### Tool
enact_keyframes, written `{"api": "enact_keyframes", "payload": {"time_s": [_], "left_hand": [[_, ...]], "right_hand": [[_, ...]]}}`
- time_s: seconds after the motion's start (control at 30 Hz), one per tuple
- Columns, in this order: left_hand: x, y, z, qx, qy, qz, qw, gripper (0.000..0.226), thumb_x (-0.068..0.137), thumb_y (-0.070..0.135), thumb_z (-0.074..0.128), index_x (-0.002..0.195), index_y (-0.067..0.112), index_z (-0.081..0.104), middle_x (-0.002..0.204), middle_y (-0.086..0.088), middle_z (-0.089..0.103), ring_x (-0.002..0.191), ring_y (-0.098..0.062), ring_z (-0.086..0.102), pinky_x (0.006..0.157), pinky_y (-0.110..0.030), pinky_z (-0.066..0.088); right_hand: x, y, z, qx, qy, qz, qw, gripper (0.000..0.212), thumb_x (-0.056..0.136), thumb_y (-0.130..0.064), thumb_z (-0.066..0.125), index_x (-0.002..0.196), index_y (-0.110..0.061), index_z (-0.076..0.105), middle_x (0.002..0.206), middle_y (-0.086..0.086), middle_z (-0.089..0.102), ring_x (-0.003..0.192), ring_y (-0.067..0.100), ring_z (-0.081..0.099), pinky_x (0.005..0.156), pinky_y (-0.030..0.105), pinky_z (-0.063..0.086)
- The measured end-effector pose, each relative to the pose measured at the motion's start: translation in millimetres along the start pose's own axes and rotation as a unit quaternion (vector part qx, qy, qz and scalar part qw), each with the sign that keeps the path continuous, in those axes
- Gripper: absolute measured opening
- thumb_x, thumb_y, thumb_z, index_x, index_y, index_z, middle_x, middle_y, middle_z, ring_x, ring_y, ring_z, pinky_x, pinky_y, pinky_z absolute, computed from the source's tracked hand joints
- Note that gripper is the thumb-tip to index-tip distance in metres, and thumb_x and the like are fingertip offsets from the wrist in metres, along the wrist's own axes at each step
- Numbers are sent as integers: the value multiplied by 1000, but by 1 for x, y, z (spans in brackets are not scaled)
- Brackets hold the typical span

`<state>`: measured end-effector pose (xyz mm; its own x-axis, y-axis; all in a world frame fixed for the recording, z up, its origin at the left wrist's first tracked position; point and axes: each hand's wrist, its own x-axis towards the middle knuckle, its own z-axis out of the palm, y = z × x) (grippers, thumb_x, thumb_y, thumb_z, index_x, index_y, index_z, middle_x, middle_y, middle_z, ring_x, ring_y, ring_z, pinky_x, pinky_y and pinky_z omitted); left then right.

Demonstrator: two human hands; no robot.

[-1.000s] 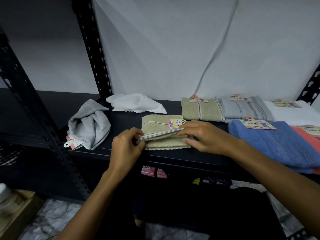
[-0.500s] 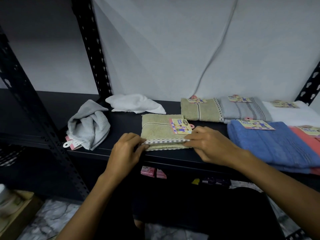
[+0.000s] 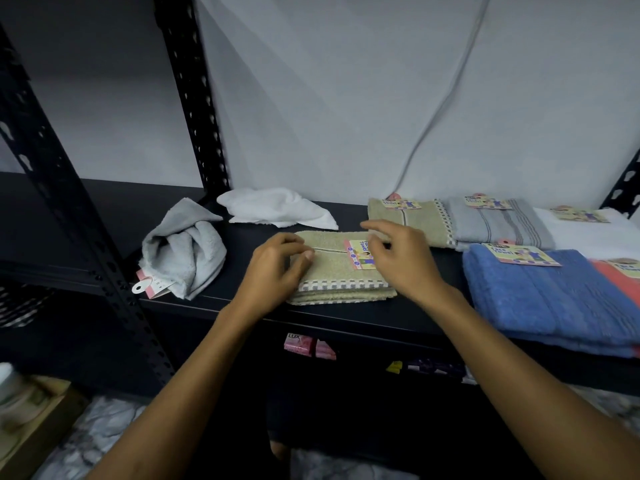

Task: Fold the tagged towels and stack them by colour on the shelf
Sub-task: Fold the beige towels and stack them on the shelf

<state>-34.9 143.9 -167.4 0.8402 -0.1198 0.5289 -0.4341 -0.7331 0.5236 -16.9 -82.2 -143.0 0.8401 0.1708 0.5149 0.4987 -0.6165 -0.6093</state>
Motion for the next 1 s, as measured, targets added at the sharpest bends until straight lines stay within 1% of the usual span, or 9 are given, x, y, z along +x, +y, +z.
{"api": "enact_keyframes", "payload": {"time_s": [0.07, 0.13, 0.2, 0.3, 0.43, 0.57, 0.8, 0.93, 1.0], "left_hand": [[17, 4, 5, 33, -61, 9, 998, 23, 95, 25, 64, 108, 10, 74, 118, -6, 65, 112, -21, 60, 93, -29, 44], [25, 4, 8, 64, -128, 19, 990, 35, 96, 32, 61, 118, 6, 69, 126, -9, 61, 118, -23, 56, 96, -26, 39], [24, 0, 9, 75, -192, 10, 978, 48, 99, 38, 52, 134, 6, 57, 143, -9, 48, 132, -21, 44, 102, -19, 29], [19, -9, 10, 89, -261, -21, 961, 57, 105, 40, 33, 154, 12, 26, 163, -1, 16, 149, -12, 13, 113, -17, 9], [19, -17, 9, 158, -325, -35, 932, 64, 104, 50, 22, 157, 22, 0, 164, 9, -11, 148, -1, -10, 121, -34, -2], [26, -21, 7, 188, -365, -62, 910, 77, 99, 62, 22, 155, 23, -14, 159, 11, -26, 144, 0, -23, 122, -43, -8], [34, -36, 1, 209, -379, -94, 897, 118, 66, 95, 13, 153, 23, -21, 161, 4, -24, 146, -8, -25, 122, -44, -8], [29, -37, 3, 180, -347, -97, 915, 119, 63, 98, 7, 155, 26, -15, 163, 6, -16, 147, -5, -19, 122, -42, -8], [26, -36, 3, 124, -310, -118, 935, 100, 78, 89, 8, 157, 28, -1, 164, 8, -4, 148, -2, -10, 122, -39, -6]], "right_hand": [[18, -5, 14, -92, -92, 22, 991, 33, 99, -17, 49, 127, -6, 62, 129, 8, 63, 117, 18, 59, 98, 27, 43], [26, -5, 30, -168, -155, 20, 973, 26, 100, -22, 45, 100, -4, 64, 108, 10, 64, 108, 31, 59, 85, 38, 47], [26, -1, 39, -214, -196, 27, 957, 32, 102, -28, 40, 87, -5, 56, 99, 9, 58, 99, 29, 56, 72, 35, 39], [19, 5, 43, -253, -226, 9, 941, 41, 105, -35, 30, 117, -3, 53, 123, 8, 51, 119, 22, 43, 85, 31, 32], [14, 13, 45, -270, -266, 13, 925, 62, 104, -44, 22, 149, -2, 22, 159, 8, 19, 148, 21, 12, 117, 34, 14], [14, 14, 46, -266, -303, 41, 914, 70, 103, -50, 16, 155, -8, -3, 164, 5, -11, 150, 15, -13, 119, 32, -5], [15, 13, 44, -269, -319, 45, 908, 71, 102, -52, 16, 155, -10, -6, 164, 5, -13, 150, 16, -15, 119, 34, -6], [16, 10, 39, -263, -324, 29, 908, 71, 102, -51, 18, 156, -10, -2, 164, 4, -10, 150, 15, -12, 119, 33, -4], [15, 10, 34, -235, -291, 9, 927, 68, 102, -49, 26, 155, -10, 12, 164, 4, 5, 151, 15, -2, 120, 36, 6]]}}
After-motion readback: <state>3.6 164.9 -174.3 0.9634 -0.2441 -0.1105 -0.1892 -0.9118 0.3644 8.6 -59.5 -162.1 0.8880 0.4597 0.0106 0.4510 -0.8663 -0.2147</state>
